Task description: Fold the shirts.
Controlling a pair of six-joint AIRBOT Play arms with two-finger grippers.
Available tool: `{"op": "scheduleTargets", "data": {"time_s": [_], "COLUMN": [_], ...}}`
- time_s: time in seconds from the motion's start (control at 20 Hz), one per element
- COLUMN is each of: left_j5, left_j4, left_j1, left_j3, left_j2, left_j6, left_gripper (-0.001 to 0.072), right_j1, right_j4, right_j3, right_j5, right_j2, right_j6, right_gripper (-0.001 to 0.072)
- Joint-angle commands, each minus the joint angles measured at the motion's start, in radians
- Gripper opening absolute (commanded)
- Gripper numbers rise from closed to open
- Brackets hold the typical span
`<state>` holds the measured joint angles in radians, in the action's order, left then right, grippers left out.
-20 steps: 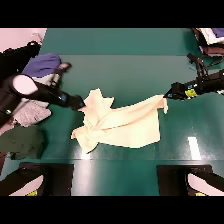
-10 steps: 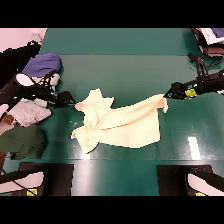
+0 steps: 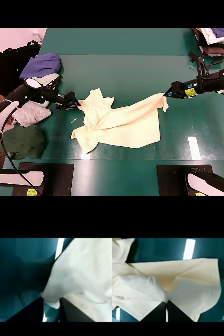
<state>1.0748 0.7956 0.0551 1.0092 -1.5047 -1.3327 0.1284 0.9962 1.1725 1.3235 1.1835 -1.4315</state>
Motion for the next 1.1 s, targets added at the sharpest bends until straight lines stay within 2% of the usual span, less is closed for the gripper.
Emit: {"op": "scheduleTargets", "data": {"time_s": [0.0,0.15,0.3,0.55,0.75,0.85,0.95,1.05], "left_j5": [-0.038,-0.047,-0.067,-0.071,-0.068,-0.065,-0.066,-0.071], "left_j4": [-0.018,-0.015,0.040,0.172,0.245,0.245,0.245,0.241], "left_j1": [0.001,0.004,0.004,0.004,0.004,0.004,0.004,0.004], "left_j3": [0.000,0.038,0.172,0.546,0.844,0.957,1.046,1.114], "left_j2": [-0.005,0.021,0.163,0.488,0.660,0.708,0.732,0.737], "left_j6": [0.006,0.006,0.005,0.006,0.005,0.005,-0.014,-0.030], "left_gripper": [0.0024,0.0021,0.0021,0.0022,0.0022,0.0022,0.0021,0.0020], "right_j1": [0.001,-0.009,-0.040,-0.094,-0.135,-0.164,-0.209,-0.272], "right_j4": [-0.001,0.000,0.000,0.000,0.000,0.000,0.000,0.001], "right_j3": [0.000,0.021,0.172,0.613,0.961,0.987,0.896,0.816], "right_j5": [-0.008,-0.006,0.020,0.106,0.130,0.082,-0.003,-0.064], "right_j2": [-0.001,-0.001,-0.002,-0.002,-0.008,-0.071,-0.178,-0.275], "right_j6": [0.000,0.000,0.000,0.001,0.001,0.001,0.005,0.052], "right_gripper": [0.0015,0.0015,0.0014,0.0015,0.0015,0.0015,0.0015,0.0014]}}
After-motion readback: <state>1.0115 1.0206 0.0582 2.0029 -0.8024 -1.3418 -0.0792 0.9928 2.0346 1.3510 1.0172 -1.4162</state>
